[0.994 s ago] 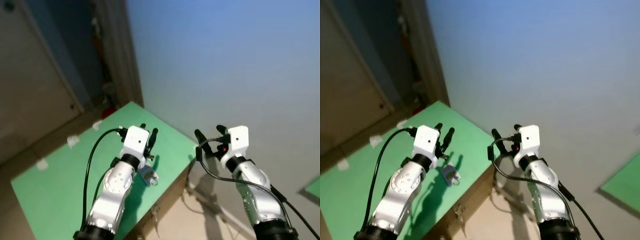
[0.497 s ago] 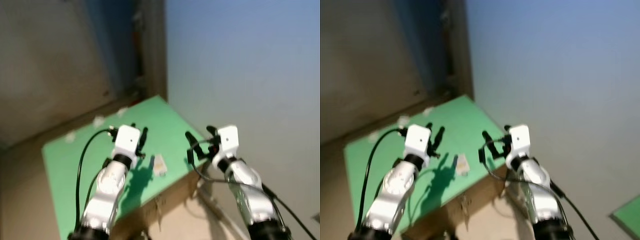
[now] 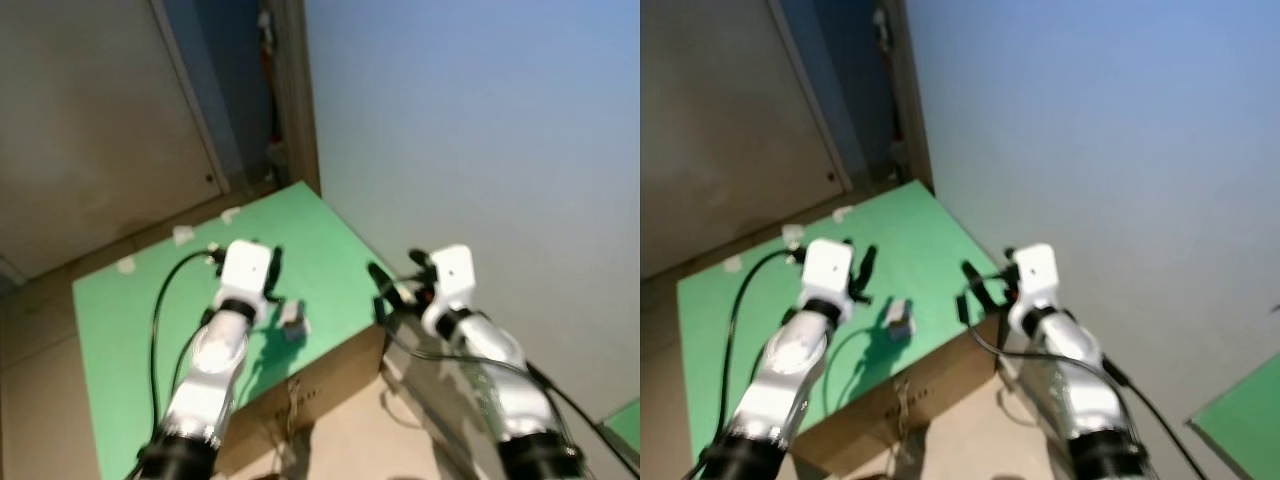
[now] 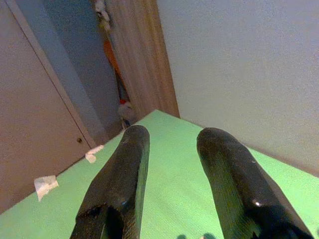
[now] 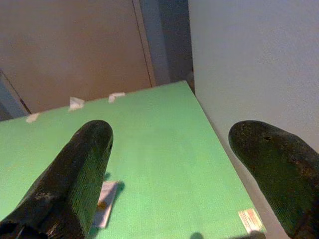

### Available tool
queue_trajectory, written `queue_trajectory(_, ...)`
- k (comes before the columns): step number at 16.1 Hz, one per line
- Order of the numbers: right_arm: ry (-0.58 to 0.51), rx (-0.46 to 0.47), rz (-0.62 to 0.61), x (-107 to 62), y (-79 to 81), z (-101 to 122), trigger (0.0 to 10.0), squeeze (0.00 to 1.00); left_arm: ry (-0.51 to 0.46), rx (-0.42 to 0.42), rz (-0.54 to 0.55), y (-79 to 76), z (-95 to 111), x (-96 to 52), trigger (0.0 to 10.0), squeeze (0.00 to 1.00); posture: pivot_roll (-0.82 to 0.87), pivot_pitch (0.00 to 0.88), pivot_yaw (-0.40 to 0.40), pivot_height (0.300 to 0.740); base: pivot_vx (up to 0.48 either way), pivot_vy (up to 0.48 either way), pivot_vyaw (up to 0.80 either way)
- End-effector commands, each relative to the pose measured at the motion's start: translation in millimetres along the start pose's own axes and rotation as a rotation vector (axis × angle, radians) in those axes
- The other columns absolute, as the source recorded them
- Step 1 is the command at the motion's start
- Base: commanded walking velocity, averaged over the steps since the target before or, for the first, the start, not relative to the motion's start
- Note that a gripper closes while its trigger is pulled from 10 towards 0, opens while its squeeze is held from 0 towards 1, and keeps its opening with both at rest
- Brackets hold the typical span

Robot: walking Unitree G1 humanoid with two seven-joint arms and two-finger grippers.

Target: Hang keys on a hook

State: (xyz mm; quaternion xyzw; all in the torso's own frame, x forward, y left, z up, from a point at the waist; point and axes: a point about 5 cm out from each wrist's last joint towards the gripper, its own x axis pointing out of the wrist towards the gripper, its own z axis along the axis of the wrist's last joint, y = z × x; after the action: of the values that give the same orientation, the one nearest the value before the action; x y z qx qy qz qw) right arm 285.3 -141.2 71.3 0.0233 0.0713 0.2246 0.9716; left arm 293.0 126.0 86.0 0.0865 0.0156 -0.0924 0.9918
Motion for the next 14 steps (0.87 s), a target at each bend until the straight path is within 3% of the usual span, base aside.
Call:
queue_trajectory(1,-0.026,0.005,0.036,2.7,7.3,7,10.0,0.0,0.03,0.009,0.046,13.3,-7,0.5,10.0,0.0,-0.17,0.023,0.089,0.74,0.0,0.0,0.0)
queue_trajectory(3,-0.025,0.02,0.03,-2.2,5.2,8,10.0,0.0,0.085,0.021,0.033,13.5,-18,10.0,10.0,0.0,-0.18,0.041,0.083,0.74,0.0,0.0,0.0)
queue_trajectory(5,-0.001,0.018,0.018,-13.1,1.9,6,10.0,0.0,0.143,0.052,0.01,-0.3,-29,18.0,10.0,0.0,-0.21,0.099,0.062,0.74,0.0,0.0,0.0)
queue_trajectory(7,0.053,-0.014,0.011,-40.9,-4.1,4,10.0,0.0,0.194,0.081,-0.008,-14.4,-42,20.4,10.0,0.0,-0.28,0.191,0.036,0.74,0.0,0.0,0.0)
queue_trajectory(8,0.059,-0.018,0.005,-45.9,-5.2,4,10.0,0.0,0.201,0.076,-0.01,-15.8,-43,20.7,10.0,0.0,-0.29,0.207,0.035,0.74,0.0,0.0,0.0)
queue_trajectory(11,0.105,-0.027,-0.055,-86.7,-9.6,8,10.0,0.0,0.255,0.112,0.002,-19.8,-54,21.6,10.0,0.0,-0.38,0.295,0.027,0.74,0.0,0.0,0.0)
queue_trajectory(14,0.152,-0.009,-0.08,-114.1,-5.3,6,10.0,0.0,0.275,0.121,-0.009,-22.6,-56,24.8,10.0,0.0,-0.42,0.332,0.032,0.74,0.0,0.0,0.0)
